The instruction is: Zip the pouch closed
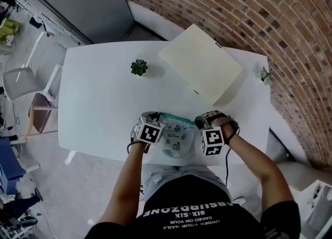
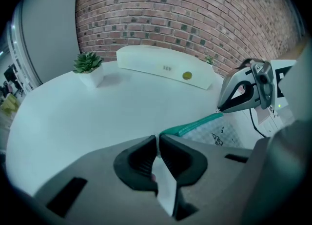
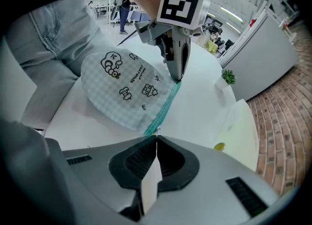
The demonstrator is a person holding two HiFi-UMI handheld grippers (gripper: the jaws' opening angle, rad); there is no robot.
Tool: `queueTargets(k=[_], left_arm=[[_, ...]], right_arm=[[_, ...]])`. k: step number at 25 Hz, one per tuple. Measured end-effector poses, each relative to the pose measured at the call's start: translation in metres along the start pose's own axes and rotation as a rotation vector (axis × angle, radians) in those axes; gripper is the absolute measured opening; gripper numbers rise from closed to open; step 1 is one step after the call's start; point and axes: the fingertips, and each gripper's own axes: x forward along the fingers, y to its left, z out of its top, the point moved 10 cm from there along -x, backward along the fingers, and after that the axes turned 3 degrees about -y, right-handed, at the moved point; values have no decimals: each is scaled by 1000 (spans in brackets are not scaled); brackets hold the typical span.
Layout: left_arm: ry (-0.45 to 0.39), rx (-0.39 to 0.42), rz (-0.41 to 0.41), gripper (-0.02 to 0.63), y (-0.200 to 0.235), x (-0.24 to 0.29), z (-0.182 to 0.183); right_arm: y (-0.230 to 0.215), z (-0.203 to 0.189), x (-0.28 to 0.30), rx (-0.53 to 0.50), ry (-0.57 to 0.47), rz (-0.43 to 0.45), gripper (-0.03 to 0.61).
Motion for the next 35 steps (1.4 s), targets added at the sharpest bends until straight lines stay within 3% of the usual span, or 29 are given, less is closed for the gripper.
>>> queueTargets(k=[7, 12, 21, 26, 35], left_arm=[[-15, 22, 15, 32, -5, -1, -3], [-29, -53, 14, 34, -5, -4, -5], [-76, -61, 32, 35, -7, -10, -9], [-76, -88, 55, 44, -5, -25, -6], [-185, -104, 48, 64, -15, -51, 3]], right_arm=[[4, -4, 0, 74, -20, -44, 2], [3, -6, 3, 190, -23, -56, 2], [0, -10, -2, 397, -52, -78, 36], [-4, -10, -12, 582, -118, -116, 46], [-1, 7, -40, 826, -272, -246, 52]])
